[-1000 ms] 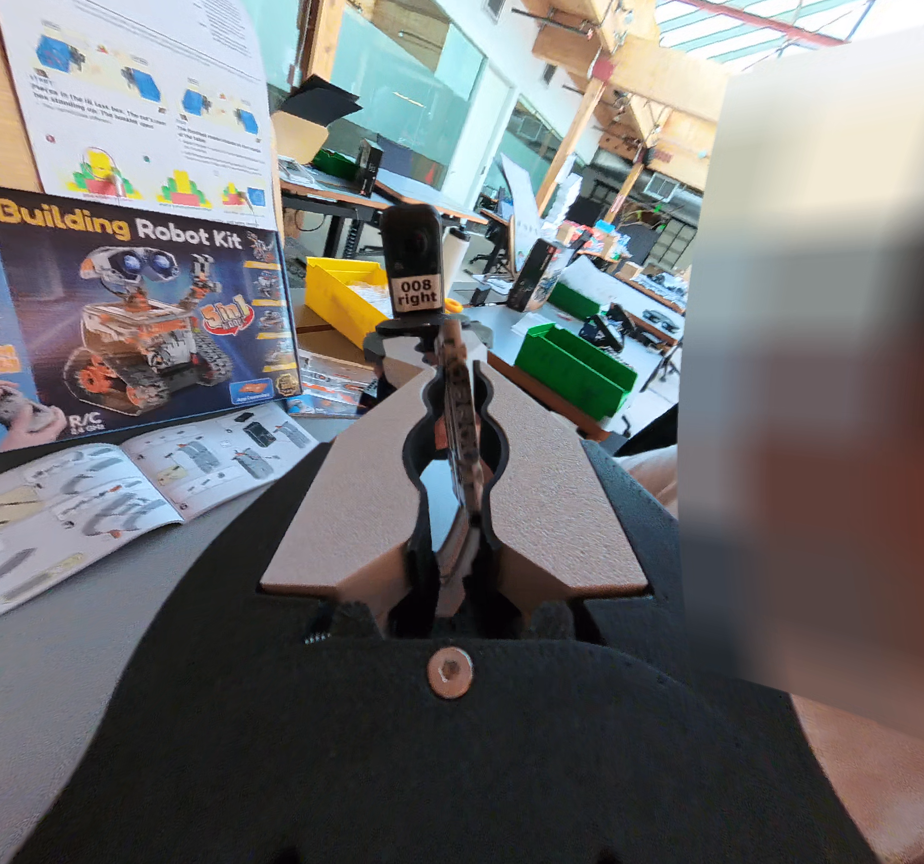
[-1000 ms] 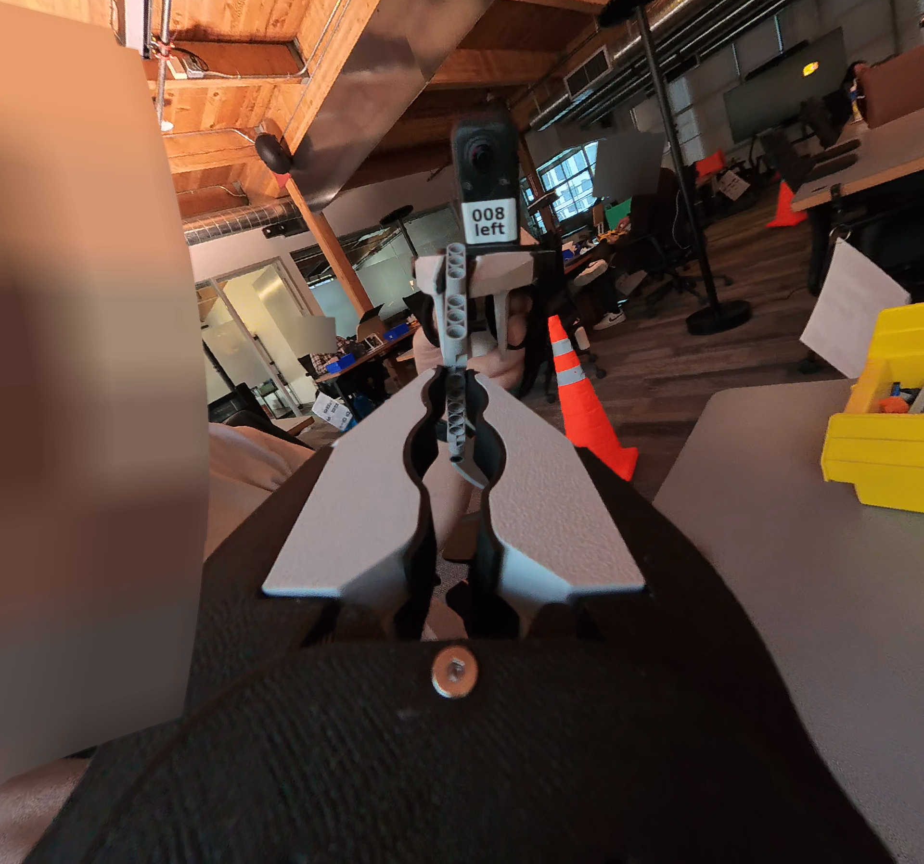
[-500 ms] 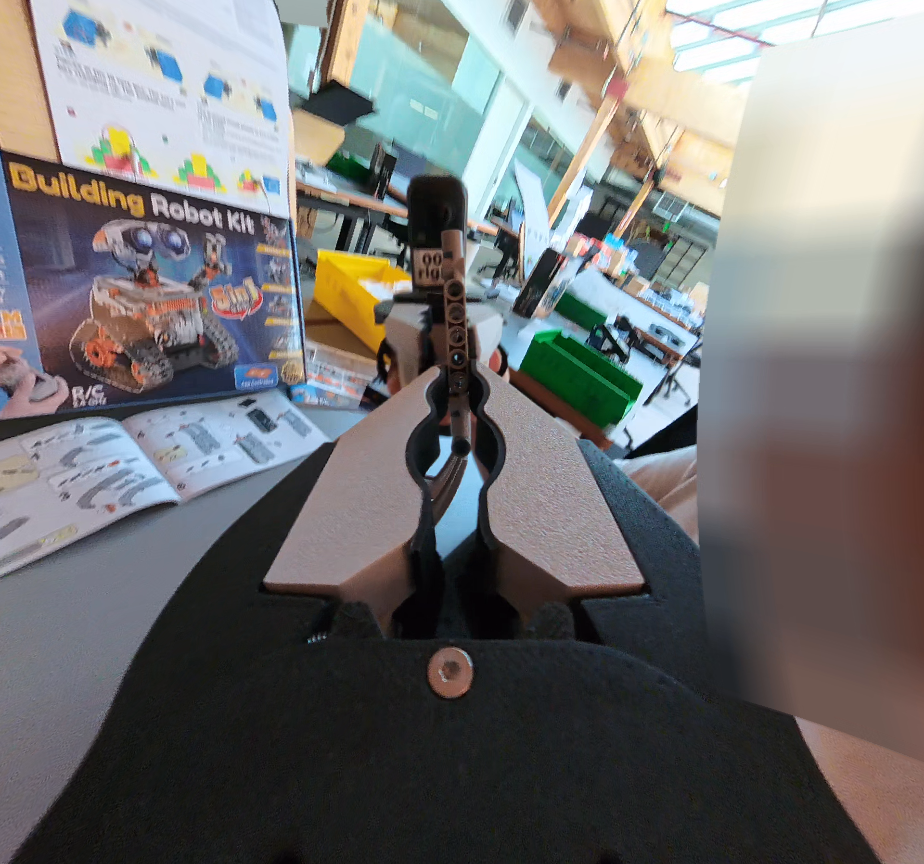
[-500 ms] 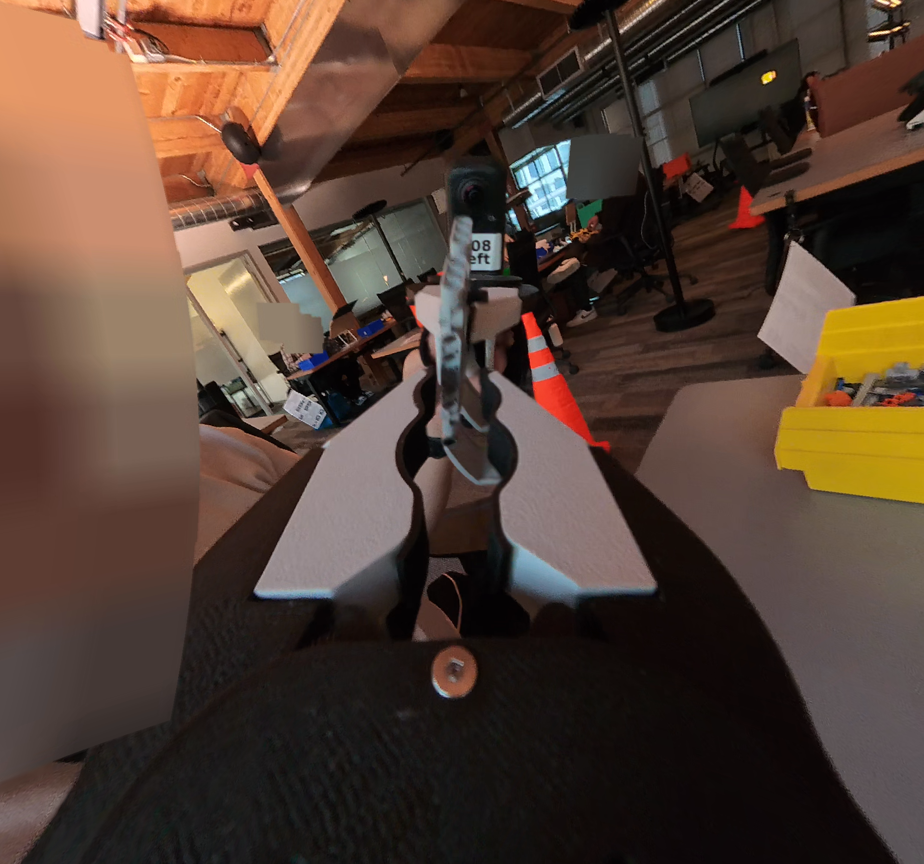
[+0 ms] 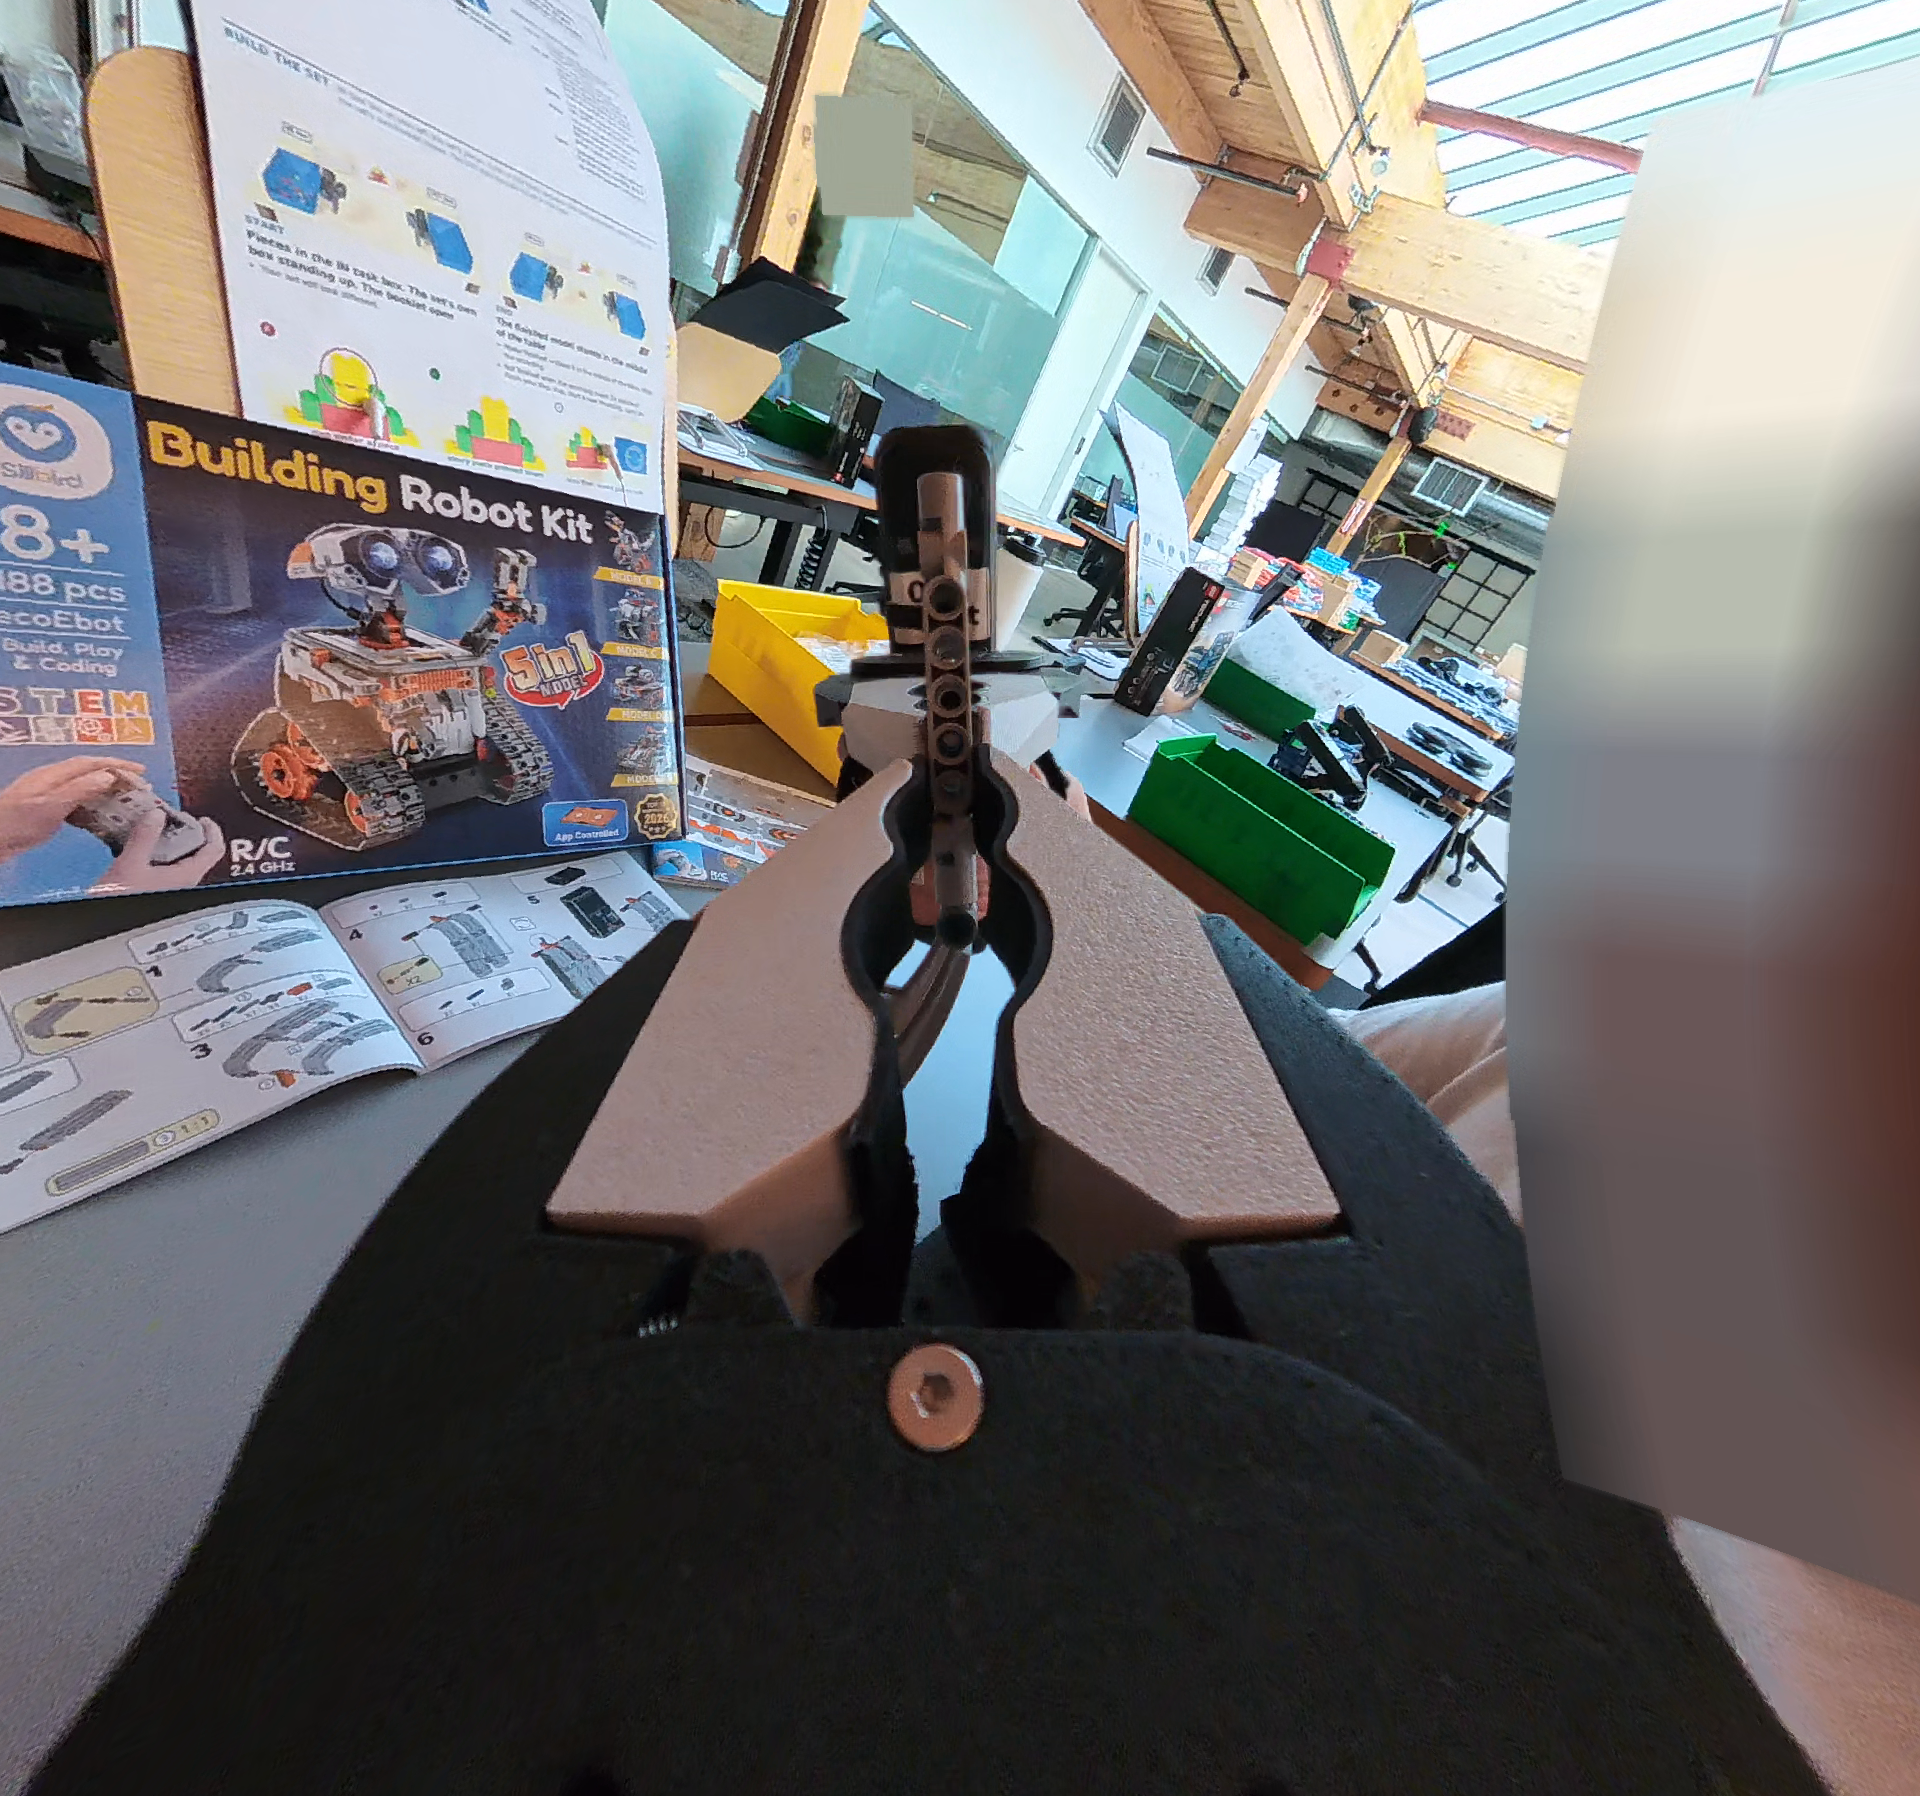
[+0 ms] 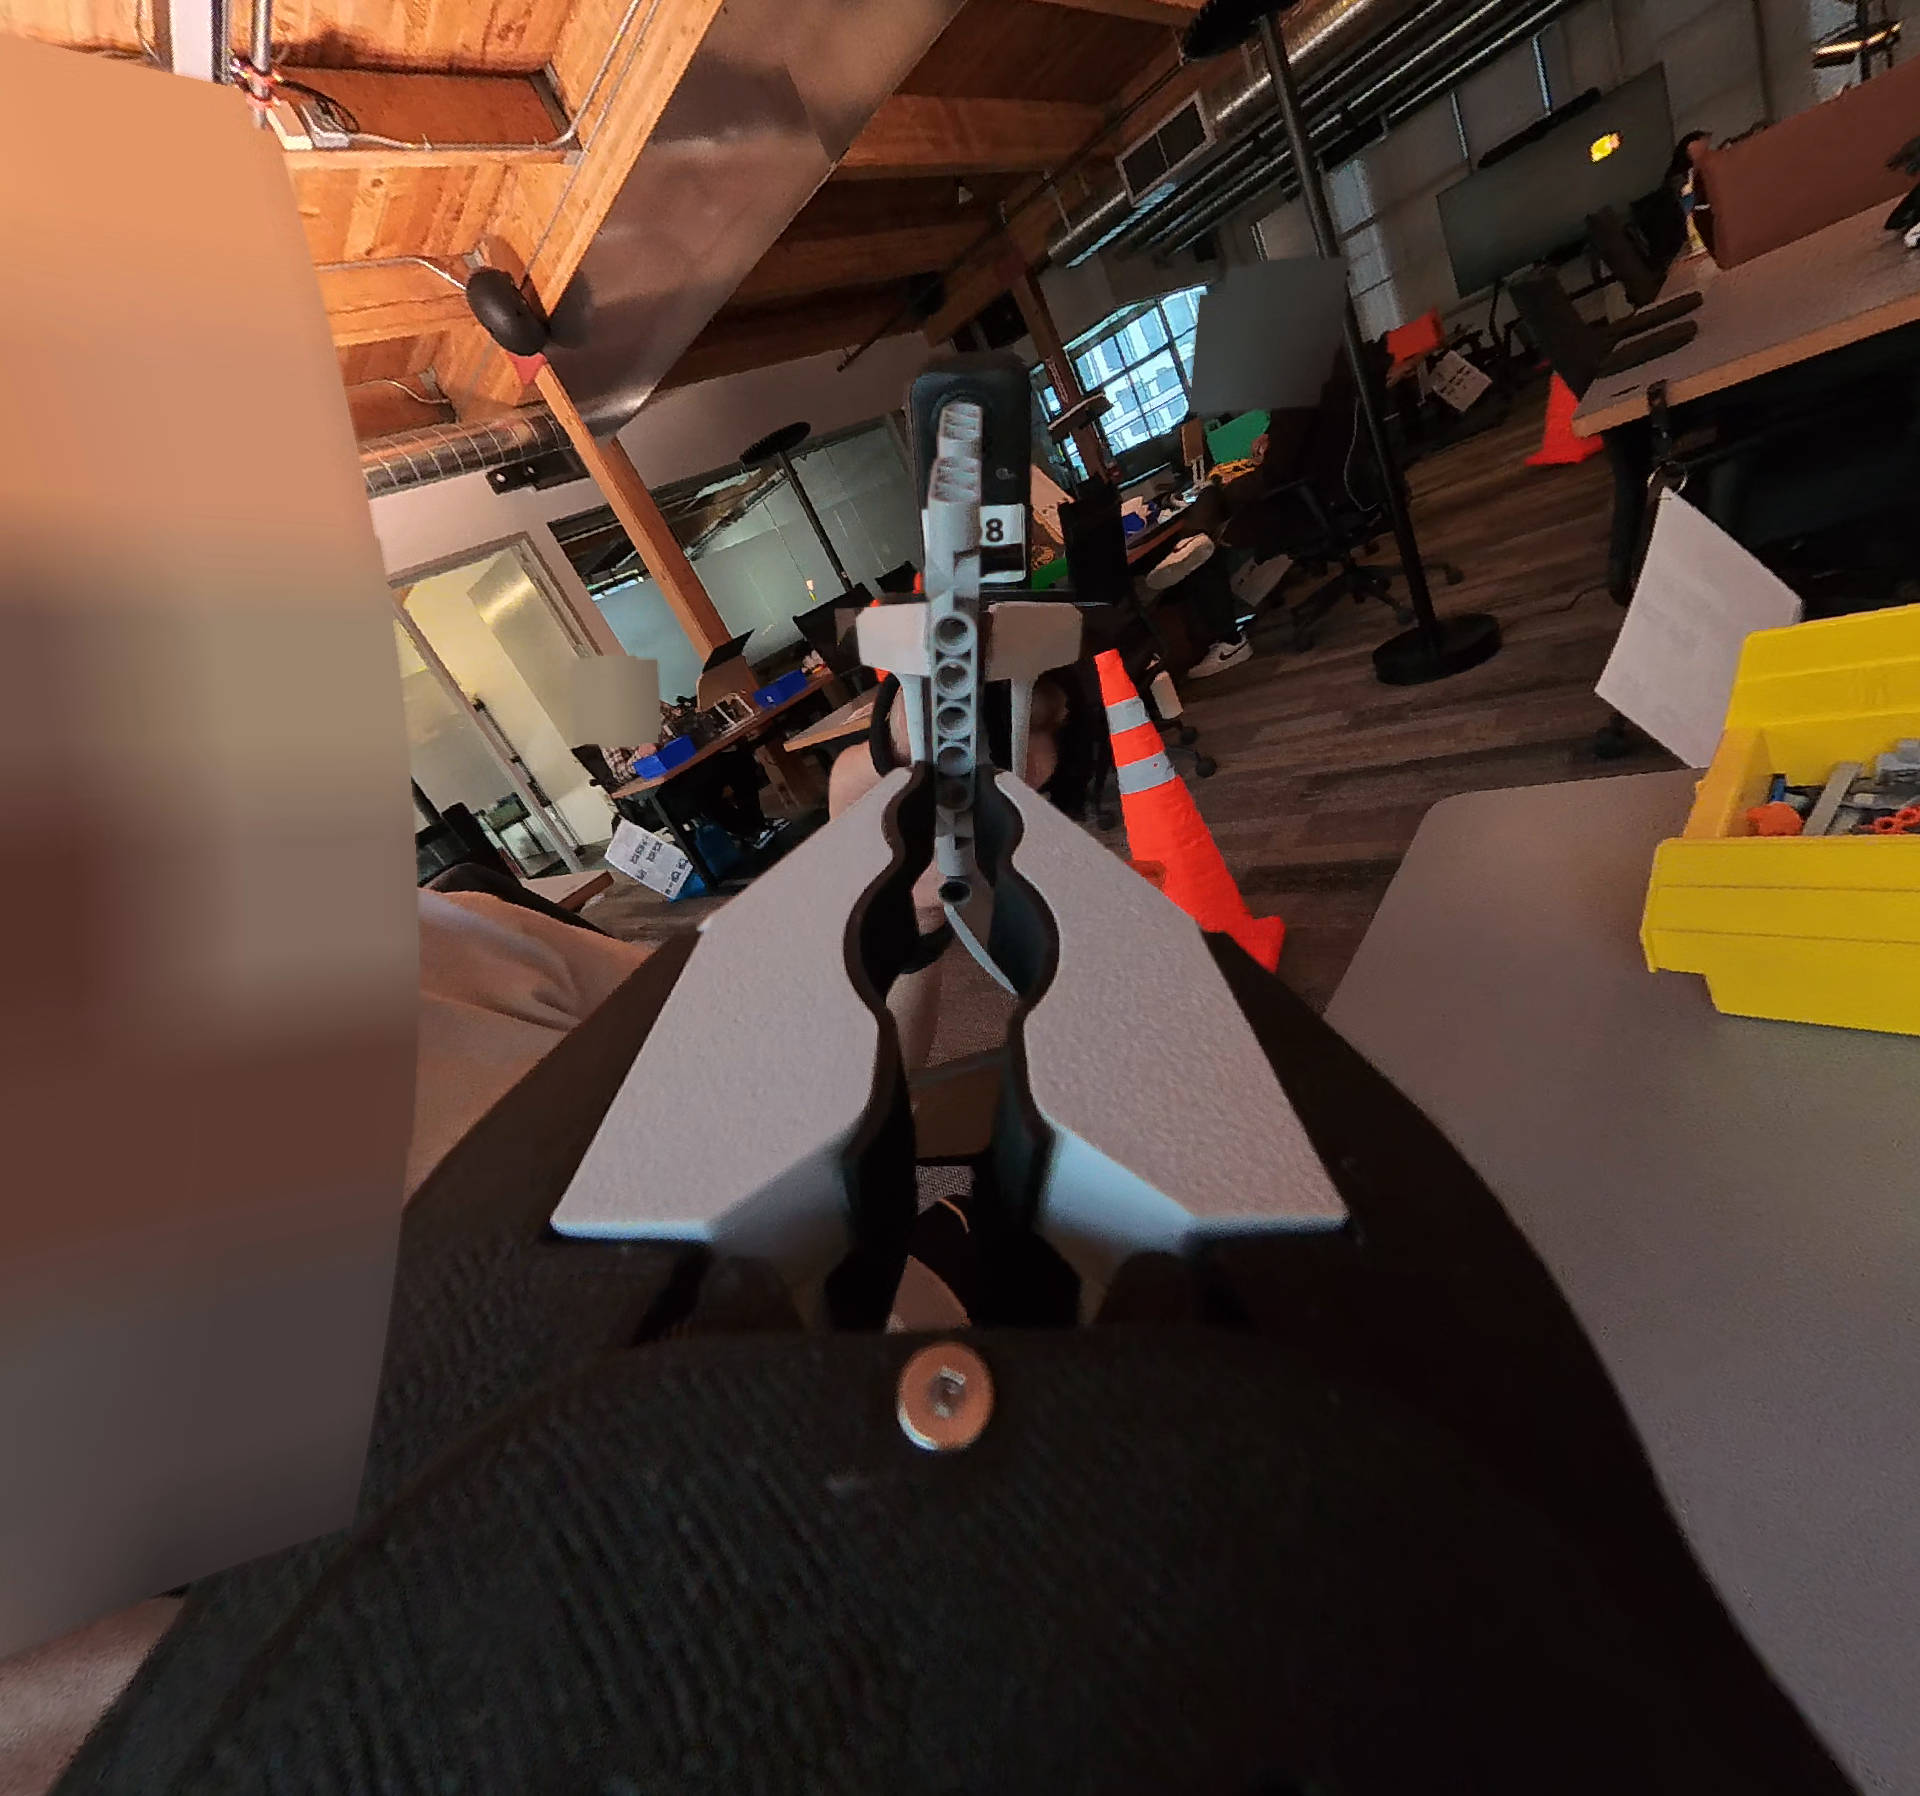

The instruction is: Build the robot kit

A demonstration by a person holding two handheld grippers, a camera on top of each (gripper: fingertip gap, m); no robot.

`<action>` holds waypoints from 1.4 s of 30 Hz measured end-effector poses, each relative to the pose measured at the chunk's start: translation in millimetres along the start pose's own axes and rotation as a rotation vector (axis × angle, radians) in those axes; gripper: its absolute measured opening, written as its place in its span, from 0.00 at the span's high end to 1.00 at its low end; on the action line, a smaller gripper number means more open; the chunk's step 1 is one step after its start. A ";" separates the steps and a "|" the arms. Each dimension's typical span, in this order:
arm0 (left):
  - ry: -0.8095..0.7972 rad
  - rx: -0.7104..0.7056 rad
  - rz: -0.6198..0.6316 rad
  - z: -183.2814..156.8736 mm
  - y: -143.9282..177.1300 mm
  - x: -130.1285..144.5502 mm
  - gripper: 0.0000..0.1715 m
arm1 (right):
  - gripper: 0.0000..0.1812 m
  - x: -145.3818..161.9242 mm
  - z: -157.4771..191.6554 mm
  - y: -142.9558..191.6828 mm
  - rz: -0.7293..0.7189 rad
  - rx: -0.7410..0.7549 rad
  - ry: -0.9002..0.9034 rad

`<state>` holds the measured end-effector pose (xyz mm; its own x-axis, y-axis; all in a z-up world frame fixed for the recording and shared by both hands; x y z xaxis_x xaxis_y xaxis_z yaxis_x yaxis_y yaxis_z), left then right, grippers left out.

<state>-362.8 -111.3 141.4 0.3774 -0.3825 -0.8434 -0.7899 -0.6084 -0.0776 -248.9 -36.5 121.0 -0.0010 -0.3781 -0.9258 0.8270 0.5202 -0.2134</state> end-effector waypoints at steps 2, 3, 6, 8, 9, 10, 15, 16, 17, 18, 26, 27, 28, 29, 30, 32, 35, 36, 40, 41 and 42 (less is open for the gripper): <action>0.000 -0.011 0.004 1.4 -0.6 0.5 0.97 | 0.98 0.7 -1.6 0.7 0.005 0.012 0.000; -0.001 -0.010 0.004 1.6 -1.1 0.7 0.97 | 0.98 0.1 -1.1 1.3 0.008 0.016 0.005; -0.004 -0.007 0.003 2.5 -2.4 1.2 0.97 | 0.97 -0.6 0.0 2.3 0.021 0.037 0.018; -0.005 -0.015 0.005 4.3 -3.0 1.6 0.97 | 0.97 -0.3 -1.4 3.1 0.027 0.050 0.016; -0.010 -0.022 0.006 5.0 -3.1 1.9 0.97 | 0.97 0.2 -2.3 3.4 0.029 0.055 0.016; -0.017 -0.030 0.010 5.6 -3.1 2.2 0.97 | 0.97 0.5 -3.2 3.6 0.030 0.057 0.013; -0.017 -0.039 0.059 9.4 -4.2 3.8 0.97 | 0.98 2.2 -10.3 6.9 0.007 0.020 -0.066; -0.022 -0.034 0.074 10.0 -3.7 5.4 0.97 | 0.97 2.7 -11.5 7.2 0.000 0.012 -0.082; -0.026 -0.026 0.081 10.3 -2.4 6.5 0.96 | 0.97 3.3 -12.3 7.0 -0.006 0.003 -0.098; -0.025 -0.022 0.082 11.1 -1.2 7.2 0.90 | 0.97 3.6 -13.4 6.7 -0.015 0.002 -0.107; 0.036 -0.010 0.153 15.8 -2.3 20.5 0.97 | 0.96 4.0 -13.0 2.4 -0.029 -0.001 -0.049; 0.057 0.004 0.145 15.6 -1.8 19.8 0.97 | 0.94 3.1 -10.7 1.8 -0.029 -0.007 -0.030; 0.073 0.009 0.136 16.2 -1.4 19.5 0.97 | 0.92 2.3 -9.2 1.7 -0.026 -0.010 -0.021; 0.081 0.010 0.127 16.8 -1.4 19.5 0.97 | 0.90 2.0 -8.5 2.1 -0.022 -0.014 -0.014; 0.086 0.012 0.115 17.0 -1.5 19.3 0.97 | 0.89 2.2 -8.7 2.7 -0.014 -0.012 -0.013; 0.102 0.028 0.072 16.2 -0.4 16.0 0.97 | 0.84 5.8 -10.7 2.6 0.031 0.006 -0.012; 0.101 0.020 0.066 16.1 -0.3 14.1 0.97 | 0.93 8.0 -7.7 0.7 0.058 -0.010 0.001; 0.100 0.024 0.068 14.5 -1.2 14.4 0.97 | 0.97 9.3 -6.8 -0.3 0.077 -0.015 0.002; 0.075 0.011 0.064 11.5 -3.7 14.3 0.97 | 0.97 8.0 -5.8 0.8 0.069 -0.017 -0.001; 0.067 0.005 0.062 11.5 -4.3 14.8 0.97 | 0.97 8.1 -6.1 1.4 0.072 -0.010 0.005; 0.066 0.006 0.055 11.4 -4.9 15.1 0.97 | 0.97 7.7 -5.7 1.9 0.071 -0.005 0.015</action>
<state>-358.8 -106.1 123.0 0.3646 -0.4603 -0.8094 -0.8130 -0.5812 -0.0357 -250.5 -34.0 111.7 0.0488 -0.3289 -0.9431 0.8225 0.5489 -0.1488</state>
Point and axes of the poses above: each gripper's, where its closed fingertips meet, y back along the fingers, x out of its underside, z = x × y across the jaws, the point moved 6 cm from there along y, back along the fingers, and after that the axes turned 8 degrees about y, right-handed, at the moved point
